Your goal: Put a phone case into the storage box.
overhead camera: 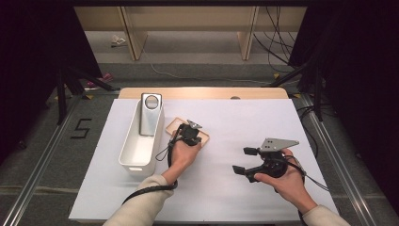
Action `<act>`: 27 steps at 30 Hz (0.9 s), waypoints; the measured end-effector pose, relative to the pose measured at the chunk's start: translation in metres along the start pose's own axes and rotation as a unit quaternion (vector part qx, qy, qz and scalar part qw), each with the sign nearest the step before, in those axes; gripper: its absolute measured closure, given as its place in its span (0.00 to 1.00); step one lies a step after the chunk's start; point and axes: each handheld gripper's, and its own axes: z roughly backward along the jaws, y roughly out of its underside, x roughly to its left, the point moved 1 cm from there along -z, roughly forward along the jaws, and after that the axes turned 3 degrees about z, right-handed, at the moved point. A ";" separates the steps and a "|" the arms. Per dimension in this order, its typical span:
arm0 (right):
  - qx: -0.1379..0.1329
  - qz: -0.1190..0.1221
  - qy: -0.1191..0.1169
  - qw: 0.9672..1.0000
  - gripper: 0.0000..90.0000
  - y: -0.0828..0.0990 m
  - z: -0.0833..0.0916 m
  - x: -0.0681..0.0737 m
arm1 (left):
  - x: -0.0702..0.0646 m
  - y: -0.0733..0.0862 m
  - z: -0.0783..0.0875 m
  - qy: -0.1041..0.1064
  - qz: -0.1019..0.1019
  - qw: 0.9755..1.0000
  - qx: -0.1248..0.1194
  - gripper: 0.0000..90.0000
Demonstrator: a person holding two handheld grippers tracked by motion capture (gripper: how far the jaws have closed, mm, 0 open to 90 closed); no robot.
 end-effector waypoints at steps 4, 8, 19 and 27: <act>0.000 -0.001 0.000 1.000 0.18 0.000 0.000 0.000 | -0.001 0.003 -0.002 0.003 -0.004 1.000 0.010 1.00; 0.001 -0.001 -0.001 1.000 0.18 0.000 0.000 0.000 | -0.002 0.003 -0.002 0.006 -0.008 1.000 0.012 1.00; 0.000 -0.001 0.000 1.000 0.18 0.000 0.000 0.000 | 0.000 -0.001 -0.004 -0.005 -0.005 1.000 0.016 1.00; 0.000 0.000 -0.001 1.000 0.18 0.000 0.000 0.000 | -0.003 0.002 0.000 0.006 -0.010 1.000 0.026 1.00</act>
